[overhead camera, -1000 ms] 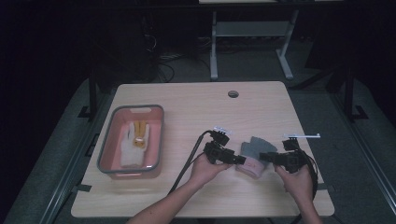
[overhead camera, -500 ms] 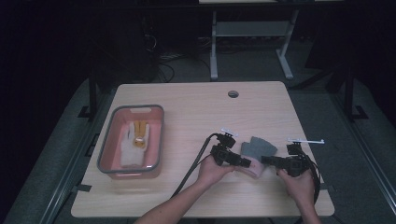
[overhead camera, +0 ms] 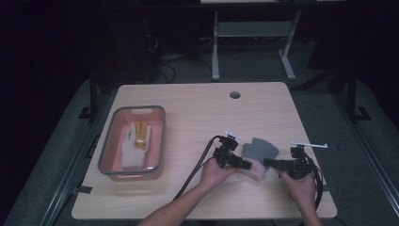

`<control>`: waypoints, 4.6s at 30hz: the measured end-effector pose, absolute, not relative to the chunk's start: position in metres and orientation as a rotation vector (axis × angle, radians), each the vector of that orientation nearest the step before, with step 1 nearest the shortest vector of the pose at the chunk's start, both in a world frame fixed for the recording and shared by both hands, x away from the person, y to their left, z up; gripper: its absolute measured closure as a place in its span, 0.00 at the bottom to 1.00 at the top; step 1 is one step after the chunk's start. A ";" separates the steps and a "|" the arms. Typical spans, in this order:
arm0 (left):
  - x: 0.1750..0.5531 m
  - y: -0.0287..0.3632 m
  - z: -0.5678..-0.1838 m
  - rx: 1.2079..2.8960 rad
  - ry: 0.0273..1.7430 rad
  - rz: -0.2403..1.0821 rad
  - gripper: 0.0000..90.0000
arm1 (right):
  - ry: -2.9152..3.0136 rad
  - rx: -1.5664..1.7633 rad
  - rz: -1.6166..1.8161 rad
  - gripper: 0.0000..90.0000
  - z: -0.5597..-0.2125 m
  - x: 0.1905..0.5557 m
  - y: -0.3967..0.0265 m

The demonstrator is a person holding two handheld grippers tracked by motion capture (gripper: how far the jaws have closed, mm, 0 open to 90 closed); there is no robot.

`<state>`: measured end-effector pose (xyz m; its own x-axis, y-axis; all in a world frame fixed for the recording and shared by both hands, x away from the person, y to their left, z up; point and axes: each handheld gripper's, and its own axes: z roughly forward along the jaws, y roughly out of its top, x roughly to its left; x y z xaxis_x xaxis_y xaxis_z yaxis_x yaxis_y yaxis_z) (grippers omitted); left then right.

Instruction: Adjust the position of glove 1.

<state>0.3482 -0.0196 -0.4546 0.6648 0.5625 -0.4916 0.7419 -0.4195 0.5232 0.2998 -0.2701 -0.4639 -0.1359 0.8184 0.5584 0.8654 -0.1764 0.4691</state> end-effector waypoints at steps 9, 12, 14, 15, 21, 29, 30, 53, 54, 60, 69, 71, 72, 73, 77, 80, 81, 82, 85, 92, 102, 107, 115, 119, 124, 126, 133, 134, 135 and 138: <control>0.351 -0.017 -0.463 2.102 1.053 -0.375 0.49 | -1.916 -2.021 -1.246 0.56 -0.470 0.301 -0.269; 0.352 -0.016 -0.464 2.103 1.049 -0.384 0.51 | -1.904 -2.023 -1.250 0.57 -0.471 0.302 -0.268; 0.353 -0.015 -0.464 2.096 1.057 -0.398 0.53 | -1.884 -2.019 -1.263 0.58 -0.472 0.302 -0.267; 0.353 -0.015 -0.465 2.092 1.061 -0.400 0.54 | -1.878 -2.015 -1.274 0.59 -0.473 0.303 -0.267; 0.356 -0.015 -0.468 2.062 1.078 -0.440 0.60 | -1.825 -2.009 -1.294 0.70 -0.477 0.306 -0.262; 0.359 -0.009 -0.473 1.993 1.094 -0.509 0.67 | -1.784 -1.990 -1.313 0.84 -0.481 0.308 -0.263; 0.359 -0.008 -0.473 1.990 1.092 -0.510 0.67 | -1.785 -1.985 -1.319 0.84 -0.481 0.309 -0.263; 0.357 0.022 -0.454 1.943 1.071 -0.497 0.70 | -1.848 -1.883 -1.356 0.87 -0.452 0.315 -0.244; 0.357 0.023 -0.453 1.943 1.069 -0.497 0.70 | -1.848 -1.880 -1.357 0.87 -0.450 0.316 -0.241; 0.356 0.035 -0.445 1.934 1.066 -0.492 0.72 | -1.859 -1.846 -1.361 0.87 -0.444 0.319 -0.233; 0.355 0.051 -0.435 1.915 1.065 -0.478 0.72 | -1.879 -1.799 -1.371 0.87 -0.434 0.324 -0.220; 0.355 0.054 -0.433 1.913 1.063 -0.472 0.72 | -1.884 -1.788 -1.374 0.87 -0.431 0.325 -0.217; 0.355 0.057 -0.432 1.910 1.059 -0.471 0.72 | -1.874 -1.786 -1.379 0.87 -0.430 0.326 -0.216; 0.355 0.059 -0.431 1.911 1.057 -0.469 0.72 | -1.874 -1.778 -1.382 0.87 -0.430 0.326 -0.215; 0.354 0.064 -0.426 1.903 1.055 -0.462 0.72 | -1.883 -1.762 -1.382 0.87 -0.426 0.328 -0.210; 0.354 0.070 -0.423 1.899 1.051 -0.456 0.72 | -1.895 -1.744 -1.390 0.87 -0.422 0.329 -0.206; 0.354 0.071 -0.422 1.898 1.051 -0.454 0.72 | -1.894 -1.742 -1.392 0.87 -0.420 0.330 -0.204; 0.354 0.073 -0.420 1.895 1.050 -0.452 0.72 | -1.894 -1.737 -1.394 0.87 -0.419 0.330 -0.203; 0.354 0.078 -0.417 1.890 1.047 -0.449 0.72 | -1.893 -1.718 -1.398 0.87 -0.416 0.332 -0.199; 0.353 0.091 -0.411 1.880 1.043 -0.436 0.72 | -1.912 -1.689 -1.399 0.87 -0.409 0.336 -0.189; 0.352 0.111 -0.401 1.861 1.048 -0.419 0.72 | -1.935 -1.643 -1.396 0.87 -0.398 0.342 -0.171; 0.352 0.121 -0.397 1.849 1.051 -0.412 0.72 | -1.946 -1.612 -1.404 0.87 -0.392 0.346 -0.162; 0.351 0.134 -0.391 1.844 1.054 -0.391 0.72 | -1.942 -1.569 -1.420 0.87 -0.387 0.350 -0.151; 0.351 0.138 -0.388 1.836 1.060 -0.381 0.73 | -1.939 -1.561 -1.418 0.87 -0.385 0.352 -0.146; 0.351 0.146 -0.385 1.824 1.059 -0.377 0.73 | -1.955 -1.544 -1.418 0.87 -0.379 0.355 -0.139; 0.352 0.149 -0.383 1.822 1.061 -0.371 0.73 | -1.959 -1.535 -1.423 0.87 -0.376 0.356 -0.136; 0.352 0.159 -0.377 1.815 1.068 -0.359 0.73 | -1.966 -1.509 -1.428 0.87 -0.371 0.361 -0.127; 0.352 0.160 -0.377 1.815 1.065 -0.353 0.73 | -1.965 -1.506 -1.425 0.87 -0.370 0.361 -0.126; 0.352 0.161 -0.376 1.815 1.070 -0.355 0.73 | -1.963 -1.503 -1.429 0.87 -0.370 0.362 -0.125; 0.352 0.166 -0.374 1.825 1.055 -0.336 0.73 | -1.969 -1.490 -1.428 0.87 -0.368 0.364 -0.120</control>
